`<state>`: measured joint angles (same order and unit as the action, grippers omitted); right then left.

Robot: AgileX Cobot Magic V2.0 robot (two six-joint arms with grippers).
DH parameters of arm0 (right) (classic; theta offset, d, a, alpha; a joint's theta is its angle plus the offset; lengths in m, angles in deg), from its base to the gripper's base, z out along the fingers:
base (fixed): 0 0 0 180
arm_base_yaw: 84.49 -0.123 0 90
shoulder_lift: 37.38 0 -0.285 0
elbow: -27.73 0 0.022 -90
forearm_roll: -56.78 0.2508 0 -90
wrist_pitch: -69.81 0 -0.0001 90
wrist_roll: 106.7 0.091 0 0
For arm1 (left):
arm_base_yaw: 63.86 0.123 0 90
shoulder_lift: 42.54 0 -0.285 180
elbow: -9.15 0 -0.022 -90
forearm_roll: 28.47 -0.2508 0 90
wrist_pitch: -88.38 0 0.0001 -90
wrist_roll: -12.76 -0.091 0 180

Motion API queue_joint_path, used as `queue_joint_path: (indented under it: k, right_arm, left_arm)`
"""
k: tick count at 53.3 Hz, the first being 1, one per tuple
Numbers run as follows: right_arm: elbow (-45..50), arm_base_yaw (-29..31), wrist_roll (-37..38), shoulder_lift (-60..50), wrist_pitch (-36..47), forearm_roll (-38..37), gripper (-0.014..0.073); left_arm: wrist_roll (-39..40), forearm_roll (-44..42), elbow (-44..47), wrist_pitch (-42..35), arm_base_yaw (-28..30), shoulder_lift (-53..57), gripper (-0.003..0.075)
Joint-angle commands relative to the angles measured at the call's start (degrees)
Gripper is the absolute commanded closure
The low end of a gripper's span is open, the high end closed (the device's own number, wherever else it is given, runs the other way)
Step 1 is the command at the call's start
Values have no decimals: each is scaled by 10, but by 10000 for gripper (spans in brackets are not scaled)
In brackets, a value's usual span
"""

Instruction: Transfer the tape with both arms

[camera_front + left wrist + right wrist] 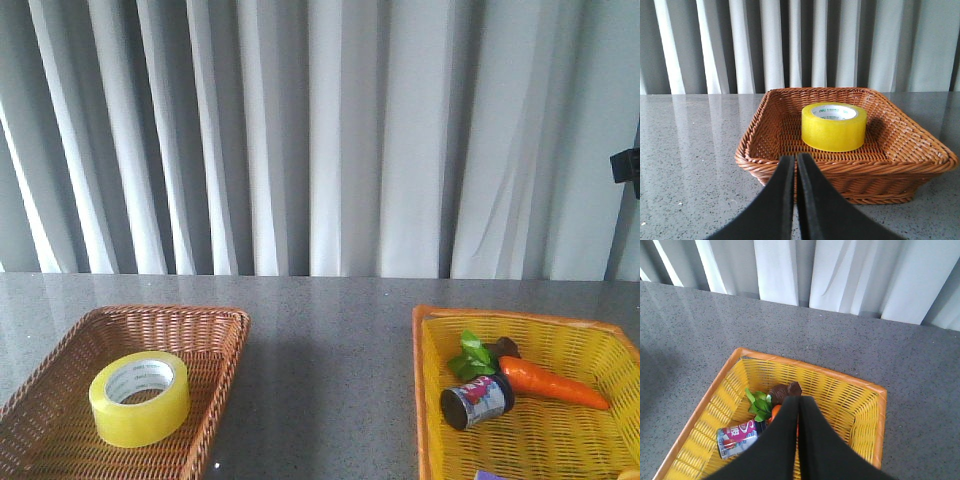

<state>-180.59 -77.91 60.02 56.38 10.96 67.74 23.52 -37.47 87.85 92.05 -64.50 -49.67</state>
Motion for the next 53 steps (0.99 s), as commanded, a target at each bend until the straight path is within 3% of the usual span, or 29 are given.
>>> queue_joint_path:
  k: [1,53]
  right_arm:
    - [-14,3,-5,-21,36,5,602]
    - [-13,1,-5,-19,36,-1,602]
  left_arm:
    - [7,6,-12,-37,1,11,727]
    - [14,11,-17,-53,1,9,727]
